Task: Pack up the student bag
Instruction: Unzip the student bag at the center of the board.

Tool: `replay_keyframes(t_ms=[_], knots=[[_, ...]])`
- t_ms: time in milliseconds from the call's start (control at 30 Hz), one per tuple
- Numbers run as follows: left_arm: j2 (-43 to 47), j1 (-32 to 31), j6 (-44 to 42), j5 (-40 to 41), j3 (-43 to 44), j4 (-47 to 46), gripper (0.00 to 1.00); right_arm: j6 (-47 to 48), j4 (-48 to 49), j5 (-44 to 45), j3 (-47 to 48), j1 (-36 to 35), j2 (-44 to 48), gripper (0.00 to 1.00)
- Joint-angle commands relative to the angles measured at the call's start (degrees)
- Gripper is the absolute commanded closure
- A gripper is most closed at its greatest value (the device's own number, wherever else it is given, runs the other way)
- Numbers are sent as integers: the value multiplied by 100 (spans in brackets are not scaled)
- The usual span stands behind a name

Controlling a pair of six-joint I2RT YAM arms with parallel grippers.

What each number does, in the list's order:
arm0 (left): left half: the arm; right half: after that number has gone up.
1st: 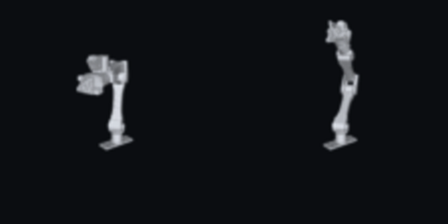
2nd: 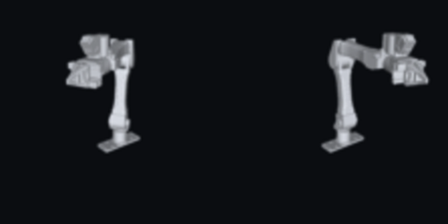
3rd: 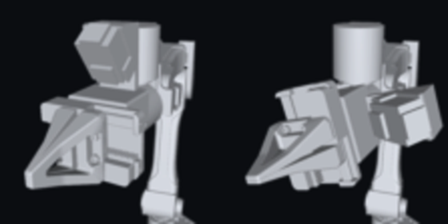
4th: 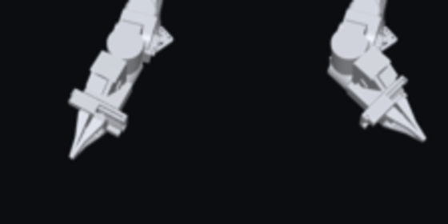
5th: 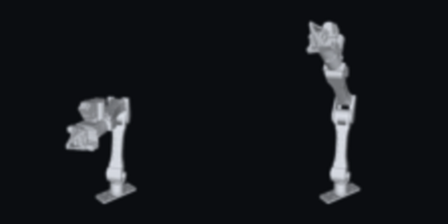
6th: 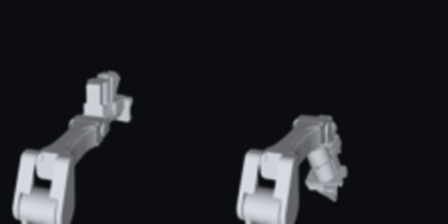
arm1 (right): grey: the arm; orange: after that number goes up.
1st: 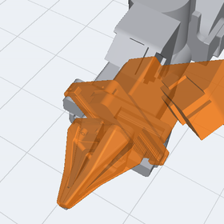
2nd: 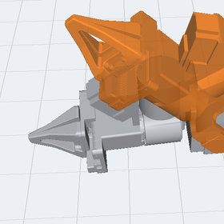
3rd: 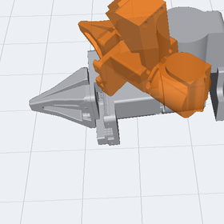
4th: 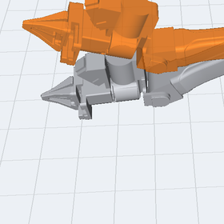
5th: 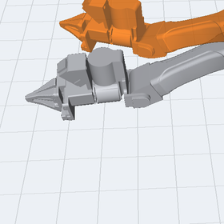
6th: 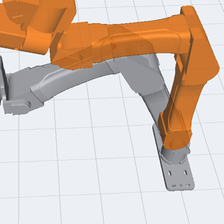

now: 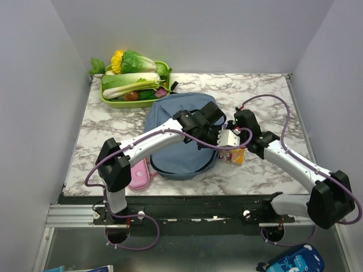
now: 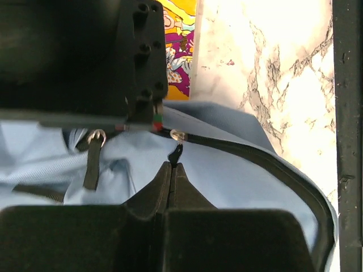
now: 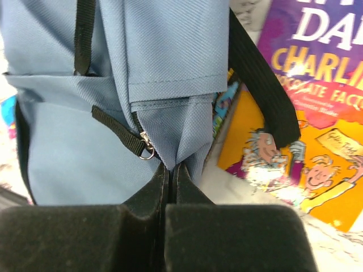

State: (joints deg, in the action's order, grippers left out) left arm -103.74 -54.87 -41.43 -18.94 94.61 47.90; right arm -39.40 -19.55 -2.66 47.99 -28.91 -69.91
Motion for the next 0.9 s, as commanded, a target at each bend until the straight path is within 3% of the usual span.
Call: replay_keyframes(t_ms=[0, 200, 433, 867], knots=[[512, 12, 267, 198, -213, 62, 100, 441, 100, 669, 211, 262, -374, 99], [1022, 20, 258, 58, -837, 105, 100, 556, 302, 521, 387, 746, -796, 99], [1137, 12, 364, -206, -1067, 255, 100, 582, 329, 371, 922, 843, -1262, 99], [2103, 12, 267, -189, -2086, 844, 100, 934, 250, 749, 1722, 1388, -1938, 99]])
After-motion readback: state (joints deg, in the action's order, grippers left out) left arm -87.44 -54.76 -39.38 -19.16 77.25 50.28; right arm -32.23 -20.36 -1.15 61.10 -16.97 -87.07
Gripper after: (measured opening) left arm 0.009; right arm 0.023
